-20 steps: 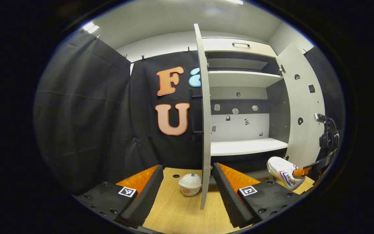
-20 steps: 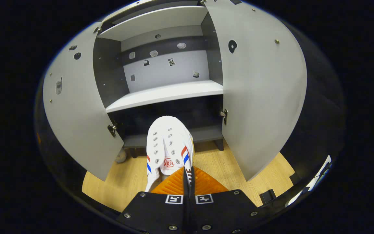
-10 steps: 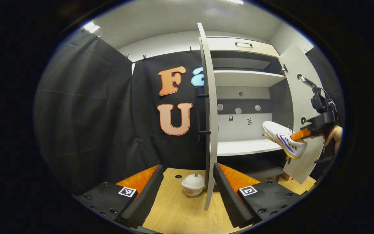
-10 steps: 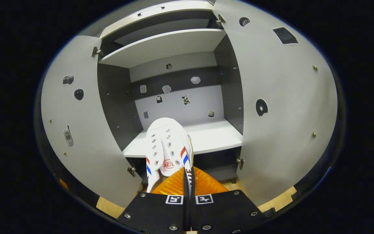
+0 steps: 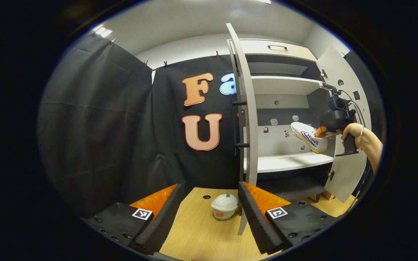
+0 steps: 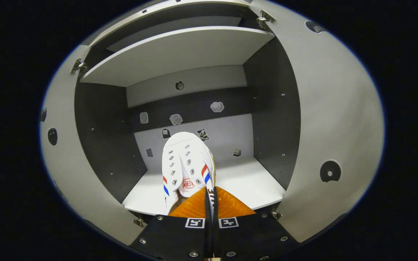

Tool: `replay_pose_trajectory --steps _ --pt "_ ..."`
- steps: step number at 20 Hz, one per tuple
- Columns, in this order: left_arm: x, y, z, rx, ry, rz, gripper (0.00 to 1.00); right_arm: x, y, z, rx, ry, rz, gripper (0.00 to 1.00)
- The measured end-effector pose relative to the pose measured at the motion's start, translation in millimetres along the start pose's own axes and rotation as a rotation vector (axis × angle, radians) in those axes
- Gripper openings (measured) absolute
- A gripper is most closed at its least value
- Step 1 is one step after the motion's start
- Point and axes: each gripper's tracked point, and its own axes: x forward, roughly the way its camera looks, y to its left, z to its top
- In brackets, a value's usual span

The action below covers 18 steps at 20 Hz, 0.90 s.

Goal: Grab one shoe with the right hand and put it into the shoe cabinet, grab the other shoe with the left hand and put it into the shoe cabinet; then close the right door with the right hand and the left door with the left hand.

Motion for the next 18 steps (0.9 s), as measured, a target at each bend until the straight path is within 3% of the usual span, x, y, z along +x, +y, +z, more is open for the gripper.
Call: replay_pose_trajectory --steps 7,14,16,17,18 --pt "5.1 15.4 -13.0 -0.004 0.031 0.053 0.99 98.0 -12.7 -26.6 0.036 0.105 -0.059 0.0" --pt "9.8 19.8 -17.2 -0.001 0.046 0.083 0.99 134.5 -20.5 -51.3 0.026 0.159 -0.096 0.02" --pt "9.6 16.1 -16.5 0.004 0.043 0.078 0.99 127.8 -14.9 -45.3 0.031 0.138 -0.082 0.16" --pt "10.5 13.6 -16.2 0.006 0.043 0.072 0.99 123.9 -15.5 -33.1 0.021 0.091 -0.087 0.29" --pt "9.4 10.5 -16.4 0.007 0.042 0.066 0.99 116.0 -15.0 -20.2 0.015 0.047 -0.085 0.32"
